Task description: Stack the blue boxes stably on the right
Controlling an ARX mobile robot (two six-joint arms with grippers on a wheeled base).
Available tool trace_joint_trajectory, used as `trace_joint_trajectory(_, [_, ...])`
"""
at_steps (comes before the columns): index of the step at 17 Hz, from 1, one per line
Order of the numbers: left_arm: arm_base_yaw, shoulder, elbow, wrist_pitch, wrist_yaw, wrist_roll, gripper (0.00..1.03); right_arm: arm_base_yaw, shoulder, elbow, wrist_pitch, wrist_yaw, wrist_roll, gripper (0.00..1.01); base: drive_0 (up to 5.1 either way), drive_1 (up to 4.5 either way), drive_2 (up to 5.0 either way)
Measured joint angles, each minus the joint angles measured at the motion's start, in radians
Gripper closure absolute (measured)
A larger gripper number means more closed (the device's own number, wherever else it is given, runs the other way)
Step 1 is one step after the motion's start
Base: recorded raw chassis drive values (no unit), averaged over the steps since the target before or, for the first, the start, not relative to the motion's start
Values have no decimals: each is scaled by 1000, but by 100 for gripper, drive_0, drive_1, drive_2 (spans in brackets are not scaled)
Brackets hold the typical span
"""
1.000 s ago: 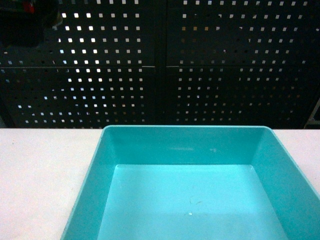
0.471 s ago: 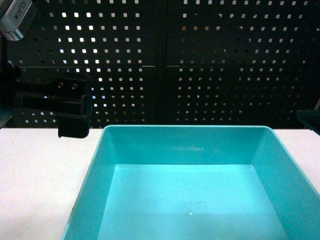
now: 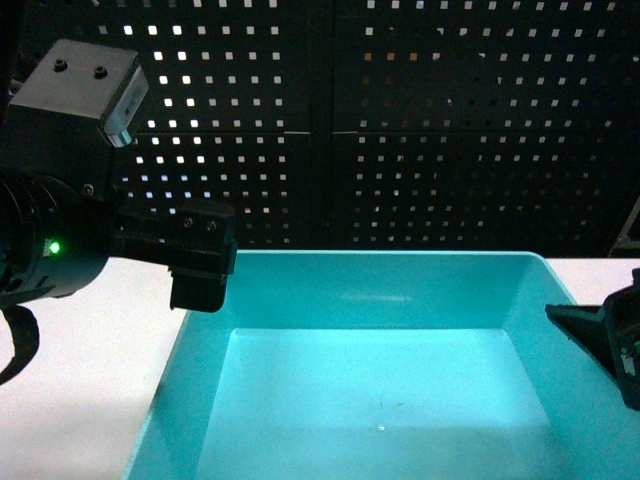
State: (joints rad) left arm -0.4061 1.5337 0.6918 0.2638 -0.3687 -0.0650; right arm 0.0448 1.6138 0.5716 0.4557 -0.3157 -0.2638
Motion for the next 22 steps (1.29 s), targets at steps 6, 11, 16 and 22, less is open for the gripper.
trace_joint_trajectory(6, [-11, 69, -31, 12, -3, -53, 5, -13, 88, -66, 71, -14, -22, 3, 0, 0, 0])
trace_joint_trajectory(11, [-34, 71, -31, -6, -18, -92, 5, -34, 133, -135, 142, -2, -47, 3, 0, 0, 0])
trace_joint_trajectory(16, [-58, 67, -39, -18, -53, -130, 5, -46, 147, -177, 201, 9, -49, 38, 0, 0, 0])
trace_joint_trajectory(22, [-121, 23, -48, -160, -76, -247, 5, -68, 143, -205, 234, 1, 3, 90, 0, 0, 0])
